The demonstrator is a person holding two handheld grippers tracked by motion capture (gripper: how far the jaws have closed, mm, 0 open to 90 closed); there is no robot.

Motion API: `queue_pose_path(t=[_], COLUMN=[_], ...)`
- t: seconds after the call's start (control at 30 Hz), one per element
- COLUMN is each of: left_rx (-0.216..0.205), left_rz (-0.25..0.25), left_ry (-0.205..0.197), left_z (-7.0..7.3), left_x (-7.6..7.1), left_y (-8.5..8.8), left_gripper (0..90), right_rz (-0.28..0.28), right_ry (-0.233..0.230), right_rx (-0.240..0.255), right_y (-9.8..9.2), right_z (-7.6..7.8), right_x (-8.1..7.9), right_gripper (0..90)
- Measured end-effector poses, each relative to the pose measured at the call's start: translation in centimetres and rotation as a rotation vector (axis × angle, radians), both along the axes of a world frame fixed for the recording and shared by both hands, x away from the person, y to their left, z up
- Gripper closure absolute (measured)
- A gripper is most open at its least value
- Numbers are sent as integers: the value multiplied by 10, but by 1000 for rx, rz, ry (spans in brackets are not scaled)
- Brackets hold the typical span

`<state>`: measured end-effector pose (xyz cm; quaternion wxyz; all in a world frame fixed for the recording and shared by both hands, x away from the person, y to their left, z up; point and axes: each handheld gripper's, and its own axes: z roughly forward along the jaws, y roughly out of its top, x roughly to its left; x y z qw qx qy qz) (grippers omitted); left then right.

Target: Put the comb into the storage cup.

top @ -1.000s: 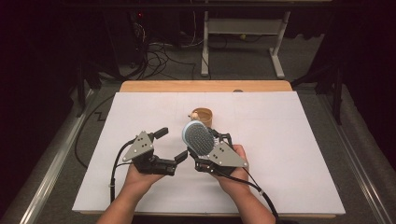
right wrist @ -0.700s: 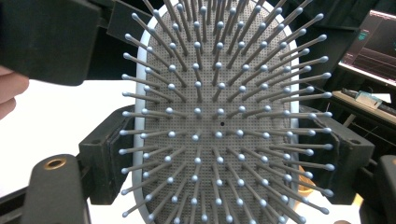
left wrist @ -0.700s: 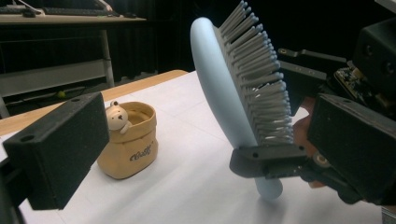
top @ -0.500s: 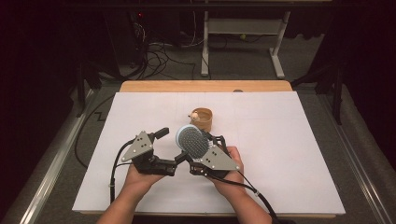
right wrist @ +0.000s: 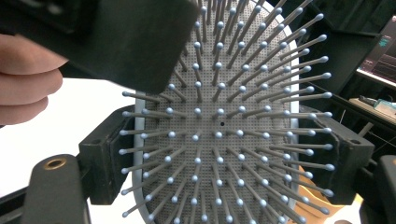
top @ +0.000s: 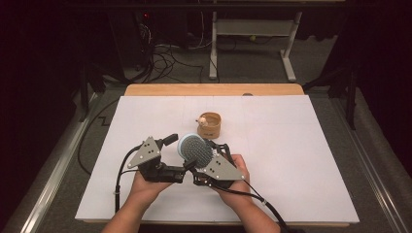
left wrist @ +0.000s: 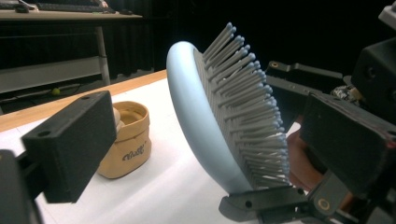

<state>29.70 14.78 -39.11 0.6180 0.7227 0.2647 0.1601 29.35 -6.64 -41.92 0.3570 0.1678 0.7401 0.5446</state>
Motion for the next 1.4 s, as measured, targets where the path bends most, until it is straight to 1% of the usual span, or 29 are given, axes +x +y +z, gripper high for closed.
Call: queue_pose_path(t=[0.17, 0.33, 0.4, 0.53, 0.63, 0.73, 0.87, 0.97, 1.07, 1.3, 1.4], left_rx=[0, -4, -1, -22, -28, -27, -32, -22, -23, -43, -46], left_rz=[-6, -20, -21, -31, -41, -47, -50, -47, -46, -43, -42], left_ry=[16, 23, 24, 38, 36, 32, 22, 12, 15, 22, 20], left_z=[-1, -2, -3, -4, -4, -4, -4, -5, -5, -5, -5], left_x=[1, 1, 2, 3, 3, 2, 1, 1, 1, 1, 1], left_y=[1, -1, 0, 1, 2, 2, 0, -1, -1, 0, 1], left_gripper=[141, 172, 202, 248, 283, 311, 358, 376, 383, 429, 453], right_rz=[9, 8, 10, 9, 8, 4, 4, 7, 4, -2, -7], right_ry=[3, 0, -2, -4, -6, -15, -13, -14, -8, -15, -21], right_rx=[-3, -4, -10, -13, -14, -27, -25, -28, -30, -34, -35], right_y=[2, 4, 4, 5, 6, 6, 5, 6, 7, 7, 8], right_z=[-1, -2, -2, -2, -3, -3, -2, -3, -3, -3, -3], right_x=[-1, -1, -2, -2, -2, -2, -3, -3, -3, -3, -3], right_gripper=[209, 209, 209, 209, 208, 208, 209, 209, 208, 208, 208])
